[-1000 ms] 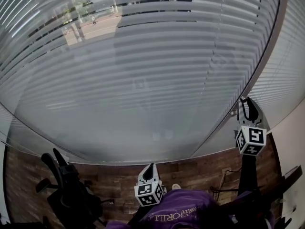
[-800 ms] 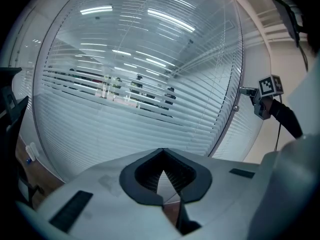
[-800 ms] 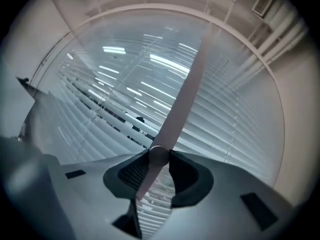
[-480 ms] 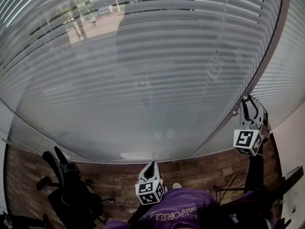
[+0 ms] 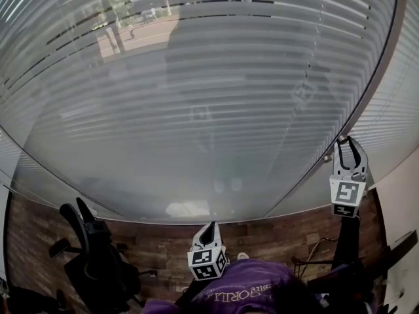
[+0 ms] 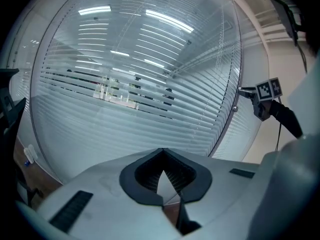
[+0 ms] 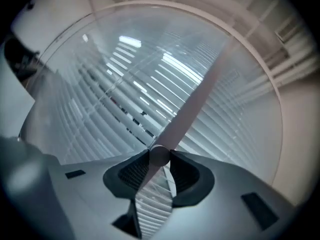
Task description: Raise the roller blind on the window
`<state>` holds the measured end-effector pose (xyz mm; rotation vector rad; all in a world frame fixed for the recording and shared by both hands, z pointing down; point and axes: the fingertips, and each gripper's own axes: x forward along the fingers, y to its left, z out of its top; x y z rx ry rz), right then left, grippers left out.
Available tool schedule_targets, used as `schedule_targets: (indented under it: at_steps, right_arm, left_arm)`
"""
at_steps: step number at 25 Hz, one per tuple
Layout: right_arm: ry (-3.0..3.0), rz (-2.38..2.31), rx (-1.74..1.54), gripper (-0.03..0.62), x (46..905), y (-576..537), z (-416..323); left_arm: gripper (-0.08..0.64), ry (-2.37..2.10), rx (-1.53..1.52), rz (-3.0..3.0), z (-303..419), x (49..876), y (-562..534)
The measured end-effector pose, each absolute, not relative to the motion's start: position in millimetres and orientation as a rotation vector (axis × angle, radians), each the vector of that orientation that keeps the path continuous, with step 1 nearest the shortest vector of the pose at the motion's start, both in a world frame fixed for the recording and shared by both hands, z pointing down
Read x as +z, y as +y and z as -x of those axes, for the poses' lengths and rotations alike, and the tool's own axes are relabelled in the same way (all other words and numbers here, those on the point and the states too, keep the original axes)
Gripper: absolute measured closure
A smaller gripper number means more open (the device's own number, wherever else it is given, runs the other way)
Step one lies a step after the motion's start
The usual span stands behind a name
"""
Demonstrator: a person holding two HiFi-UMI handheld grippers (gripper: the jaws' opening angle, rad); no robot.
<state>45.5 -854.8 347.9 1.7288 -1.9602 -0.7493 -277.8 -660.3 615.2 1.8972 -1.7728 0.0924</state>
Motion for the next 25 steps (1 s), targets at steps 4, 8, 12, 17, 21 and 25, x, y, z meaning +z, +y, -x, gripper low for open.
schedule_targets:
  at_steps: [4,8,12,17,21,25]
  right_arm:
    - [-2.27,-1.861,-0.385,0.468,344,-857,-53]
    - [-2.311,-1.914,-0.262,0.468,347,-856,-56]
    - [-2.238,-1.847,-0.369,0.468,342,-857,-50]
    - [-1.997,-1.72,-0.639,0.468,335,-856,-44]
    - [-1.726,-1.576,-0.886,0.468,345,-858,-50]
    - [-1.513,-1.475,-1.034,0.468,345,-858,-48]
  left_arm:
    - [0.56,-1.781,0.086,-1.892,278,610,-661]
    - [0.56,-1.784,0.092,-1.887,282,608,-660]
    - [0.56,-1.782,0.095,-1.884,282,608,-659]
    - [0.56,-1.773,0.093,-1.895,280,608,-663]
    - [0.56,-1.771,0.094,-1.9,280,607,-663]
    - [0.56,-1.767,0.097,-1.901,279,606,-664]
